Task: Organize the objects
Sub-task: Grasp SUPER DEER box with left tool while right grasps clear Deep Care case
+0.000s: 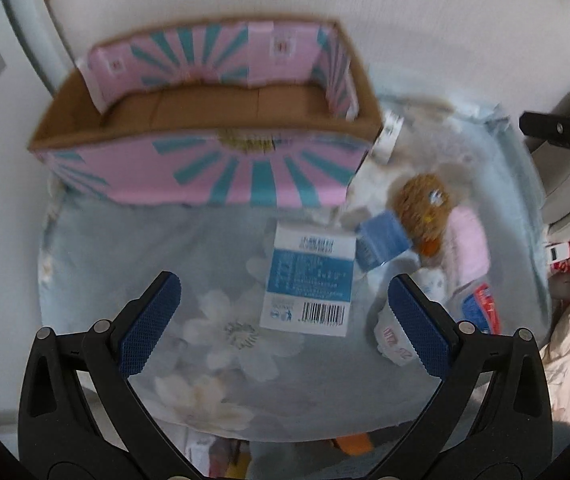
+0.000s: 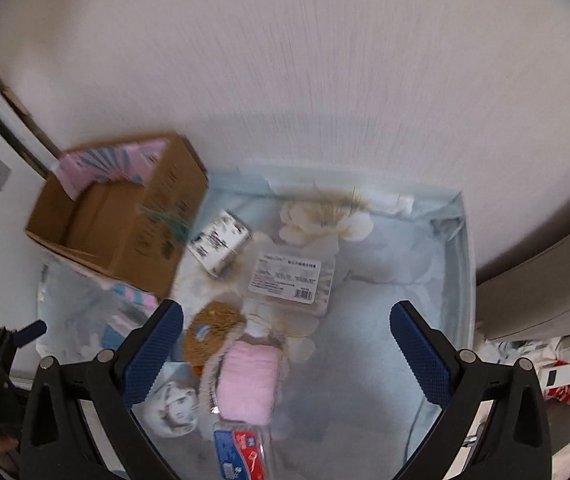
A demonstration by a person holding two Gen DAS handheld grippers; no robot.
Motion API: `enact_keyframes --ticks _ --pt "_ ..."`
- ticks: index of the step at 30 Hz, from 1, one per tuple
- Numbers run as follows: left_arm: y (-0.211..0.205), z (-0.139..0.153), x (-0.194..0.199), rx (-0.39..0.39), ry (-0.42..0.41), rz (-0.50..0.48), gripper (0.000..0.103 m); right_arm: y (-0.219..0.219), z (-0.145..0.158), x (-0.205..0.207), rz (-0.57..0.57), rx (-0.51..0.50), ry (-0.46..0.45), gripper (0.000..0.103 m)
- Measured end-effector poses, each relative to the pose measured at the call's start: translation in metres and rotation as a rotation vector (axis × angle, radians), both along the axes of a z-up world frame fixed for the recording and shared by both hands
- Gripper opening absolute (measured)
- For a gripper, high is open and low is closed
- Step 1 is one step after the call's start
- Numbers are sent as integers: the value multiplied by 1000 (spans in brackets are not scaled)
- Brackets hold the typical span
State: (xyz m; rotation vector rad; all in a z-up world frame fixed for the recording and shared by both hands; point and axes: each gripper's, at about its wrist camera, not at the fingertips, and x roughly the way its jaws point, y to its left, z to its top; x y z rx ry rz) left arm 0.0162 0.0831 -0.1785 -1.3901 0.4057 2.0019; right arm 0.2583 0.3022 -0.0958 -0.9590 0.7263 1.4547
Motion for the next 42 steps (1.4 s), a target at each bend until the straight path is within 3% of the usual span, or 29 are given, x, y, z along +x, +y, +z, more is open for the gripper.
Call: enact_keyframes --ticks 4,11,16,22,27,42 --pt "13 -28 0 -44 -51 0 103 24 -31 7 -24 -90 7 103" --pt "29 -58 3 -127 -50 -32 102 56 -72 13 -104 -184 27 103" --pt "32 -73 3 -152 -59 -43 91 64 -90 17 -177 -210 74 103" --pt "30 -81 9 -134 -82 -60 72 68 -89 11 -182 -206 110 100" --pt "35 -80 16 -129 -63 -89 65 69 -88 1 -158 -212 87 99" --pt "26 -61 11 -98 -57 -80 64 59 -67 10 -132 -197 76 97"
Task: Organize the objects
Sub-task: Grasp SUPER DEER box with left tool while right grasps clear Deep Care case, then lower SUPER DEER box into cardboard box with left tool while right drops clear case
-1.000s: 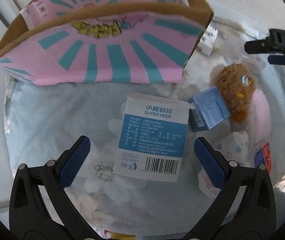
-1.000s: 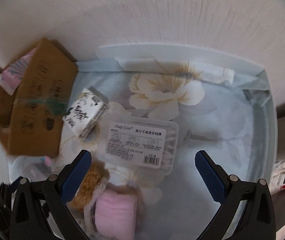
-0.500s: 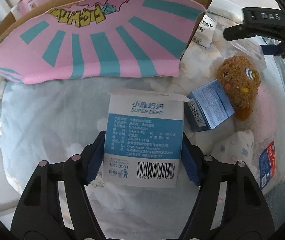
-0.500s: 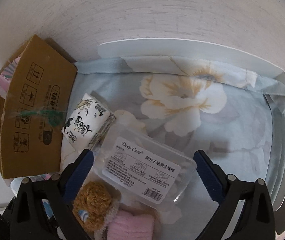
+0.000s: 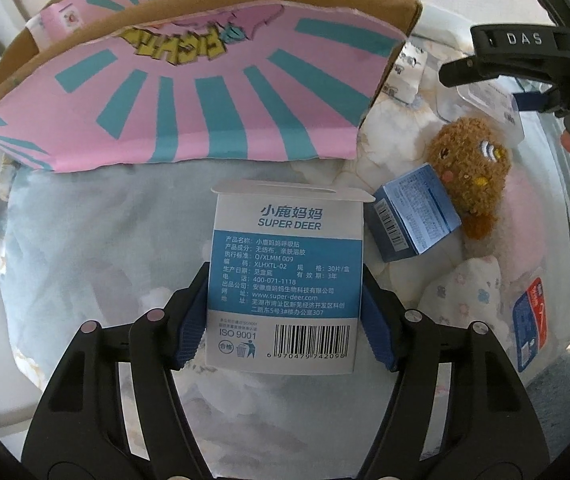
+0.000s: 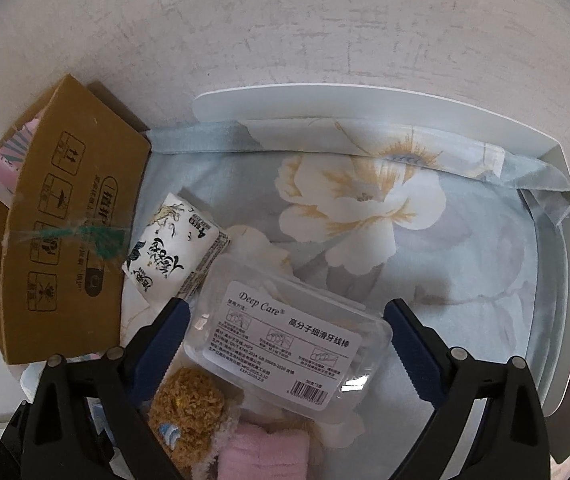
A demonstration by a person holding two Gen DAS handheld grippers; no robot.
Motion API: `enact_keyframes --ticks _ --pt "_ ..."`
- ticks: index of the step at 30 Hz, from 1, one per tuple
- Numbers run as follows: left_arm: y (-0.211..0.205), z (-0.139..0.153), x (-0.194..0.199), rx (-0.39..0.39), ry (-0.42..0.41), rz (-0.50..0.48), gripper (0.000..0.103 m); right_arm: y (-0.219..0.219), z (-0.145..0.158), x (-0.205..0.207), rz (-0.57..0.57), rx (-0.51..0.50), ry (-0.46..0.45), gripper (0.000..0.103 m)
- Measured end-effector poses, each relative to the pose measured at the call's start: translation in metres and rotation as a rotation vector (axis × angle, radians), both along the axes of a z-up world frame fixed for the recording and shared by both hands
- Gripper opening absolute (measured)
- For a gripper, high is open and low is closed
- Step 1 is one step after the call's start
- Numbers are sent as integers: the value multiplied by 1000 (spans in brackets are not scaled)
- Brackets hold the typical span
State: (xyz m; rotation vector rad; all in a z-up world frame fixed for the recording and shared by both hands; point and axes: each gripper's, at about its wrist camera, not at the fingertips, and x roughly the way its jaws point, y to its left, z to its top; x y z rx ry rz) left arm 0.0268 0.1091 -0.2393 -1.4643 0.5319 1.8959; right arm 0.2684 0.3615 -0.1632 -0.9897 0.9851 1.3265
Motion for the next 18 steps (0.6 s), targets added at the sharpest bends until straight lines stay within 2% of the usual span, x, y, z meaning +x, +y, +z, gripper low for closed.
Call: enact_keyframes --ticks 8,14,18 --pt "-8 20 -7 43 4 22 64 -17 30 10 28 37 22 97" --pt "-13 45 -17 86 -4 15 64 -36 63 17 103 62 36 97" --pt "-24 67 -25 123 -3 9 64 -51 86 8 183 92 20 97"
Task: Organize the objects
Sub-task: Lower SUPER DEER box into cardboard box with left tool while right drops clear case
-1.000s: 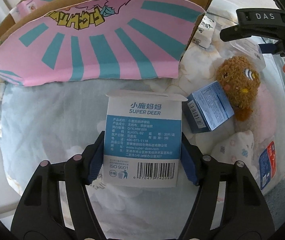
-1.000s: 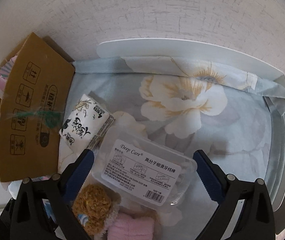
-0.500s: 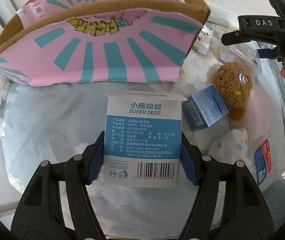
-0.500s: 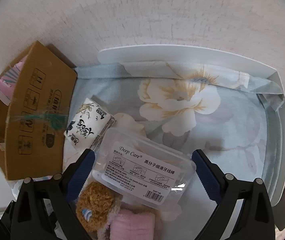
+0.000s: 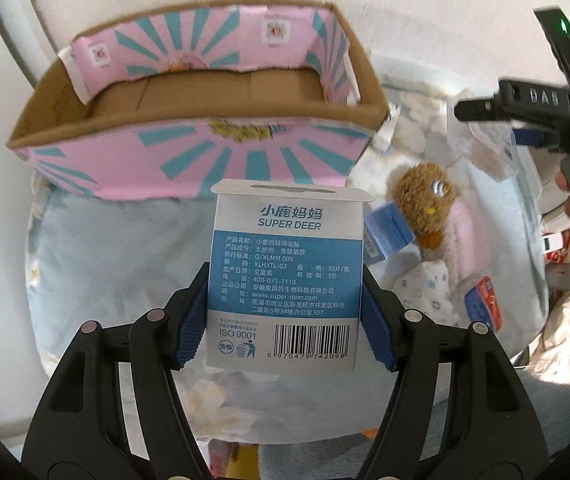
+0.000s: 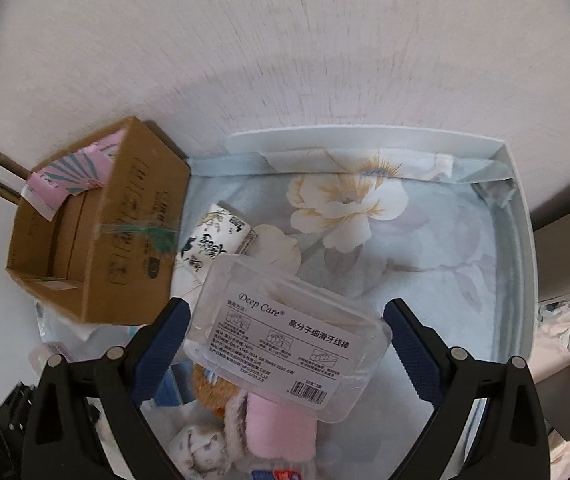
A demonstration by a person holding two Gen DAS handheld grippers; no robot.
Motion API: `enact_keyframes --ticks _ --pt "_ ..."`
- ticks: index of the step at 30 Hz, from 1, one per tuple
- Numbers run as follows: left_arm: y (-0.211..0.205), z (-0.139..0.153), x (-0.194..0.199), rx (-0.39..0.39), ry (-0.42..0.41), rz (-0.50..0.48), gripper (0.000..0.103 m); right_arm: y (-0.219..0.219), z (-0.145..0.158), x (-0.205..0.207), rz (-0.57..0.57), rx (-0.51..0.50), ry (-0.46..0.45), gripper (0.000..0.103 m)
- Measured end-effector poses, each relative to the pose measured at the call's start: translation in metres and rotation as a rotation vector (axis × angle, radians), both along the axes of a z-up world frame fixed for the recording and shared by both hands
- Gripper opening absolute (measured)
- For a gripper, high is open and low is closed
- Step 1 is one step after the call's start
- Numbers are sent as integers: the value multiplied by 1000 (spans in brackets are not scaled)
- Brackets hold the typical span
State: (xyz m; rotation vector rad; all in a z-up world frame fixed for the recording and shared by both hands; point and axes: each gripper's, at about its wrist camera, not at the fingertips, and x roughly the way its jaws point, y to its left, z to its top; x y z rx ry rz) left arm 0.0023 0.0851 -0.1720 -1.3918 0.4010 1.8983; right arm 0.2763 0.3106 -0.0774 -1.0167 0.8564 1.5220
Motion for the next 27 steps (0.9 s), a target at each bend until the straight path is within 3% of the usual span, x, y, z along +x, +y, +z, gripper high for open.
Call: enact_keyframes --ticks 1,3,7,10,19,27 --pt "-6 -1 -5 12 -2 -3 64 -6 6 0 -1 11 0 96" --pt "-32 22 -2 35 0 -11 64 -8 -10 -9 -2 30 -5 96" --pt "-53 55 -7 85 2 -36 64 -20 -9 -12 1 58 -7 96" --pt "-66 74 -23 115 12 -59 64 -27 1 -22 -28 61 40 97" --pt "-85 117 -89 140 74 -131 64 -57 64 -72 -3 164 38 96" --pt "-72 131 -150 153 71 -122 64 -59 86 -128 121 201 31 97"
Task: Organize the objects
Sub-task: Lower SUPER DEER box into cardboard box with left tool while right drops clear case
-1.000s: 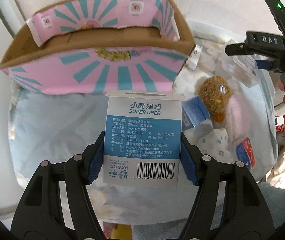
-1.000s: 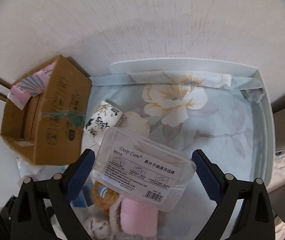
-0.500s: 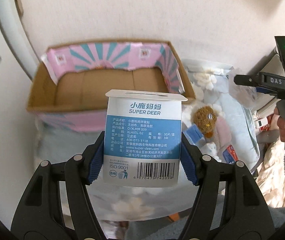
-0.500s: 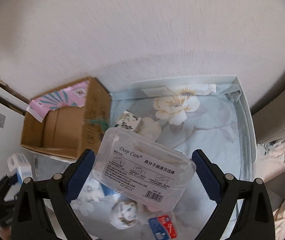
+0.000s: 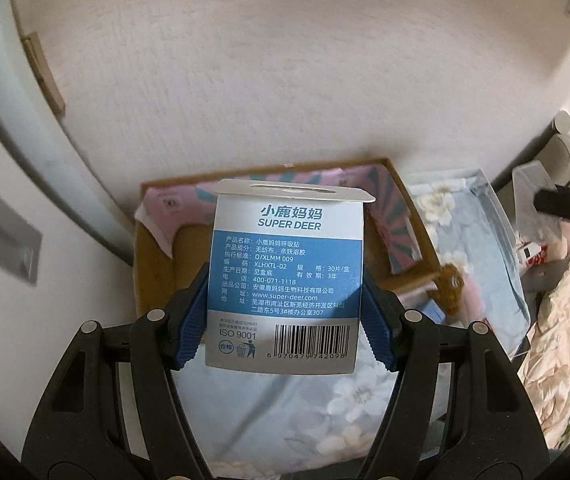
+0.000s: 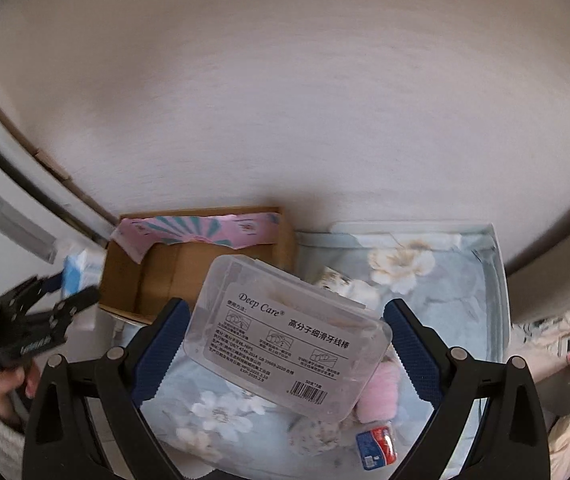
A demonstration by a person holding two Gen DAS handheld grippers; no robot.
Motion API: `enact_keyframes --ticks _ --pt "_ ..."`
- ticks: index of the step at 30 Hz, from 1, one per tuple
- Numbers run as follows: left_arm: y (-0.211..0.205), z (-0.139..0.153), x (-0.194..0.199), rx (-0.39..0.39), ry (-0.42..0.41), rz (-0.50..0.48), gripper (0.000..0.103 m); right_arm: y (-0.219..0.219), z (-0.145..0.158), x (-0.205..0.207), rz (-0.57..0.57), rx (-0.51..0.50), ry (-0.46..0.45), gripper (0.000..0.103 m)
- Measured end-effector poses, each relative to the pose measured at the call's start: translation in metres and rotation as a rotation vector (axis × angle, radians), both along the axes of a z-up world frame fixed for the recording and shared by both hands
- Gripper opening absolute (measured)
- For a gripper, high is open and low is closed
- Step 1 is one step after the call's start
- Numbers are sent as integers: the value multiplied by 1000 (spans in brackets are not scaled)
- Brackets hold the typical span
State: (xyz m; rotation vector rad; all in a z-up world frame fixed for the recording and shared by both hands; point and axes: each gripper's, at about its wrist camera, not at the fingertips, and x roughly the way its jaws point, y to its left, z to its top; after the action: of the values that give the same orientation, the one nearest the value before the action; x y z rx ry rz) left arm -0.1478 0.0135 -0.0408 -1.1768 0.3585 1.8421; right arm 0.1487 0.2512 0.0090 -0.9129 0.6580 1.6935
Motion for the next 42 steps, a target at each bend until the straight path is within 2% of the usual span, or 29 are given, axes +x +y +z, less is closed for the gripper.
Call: enact_keyframes --ticks 7,14,19,29,36,42 --pt "18 -22 -35 -24 -78 14 64 14 -17 -50 100 -14 -14 97" --pt "39 -59 -59 -79 -130 19 64 39 -67 -93 185 -76 -62 96" --pt "55 -84 -75 -108 -169 22 64 53 -100 -120 265 -85 -146 96" --pt "76 -127 -83 -182 -205 17 64 73 -159 -143 381 -189 -165 96" --pt "79 -144 -82 -209 -225 18 64 80 -173 -147 416 -210 -138 97" --pt "81 -138 -83 -203 -211 22 64 81 -166 -152 444 -178 -134 97"
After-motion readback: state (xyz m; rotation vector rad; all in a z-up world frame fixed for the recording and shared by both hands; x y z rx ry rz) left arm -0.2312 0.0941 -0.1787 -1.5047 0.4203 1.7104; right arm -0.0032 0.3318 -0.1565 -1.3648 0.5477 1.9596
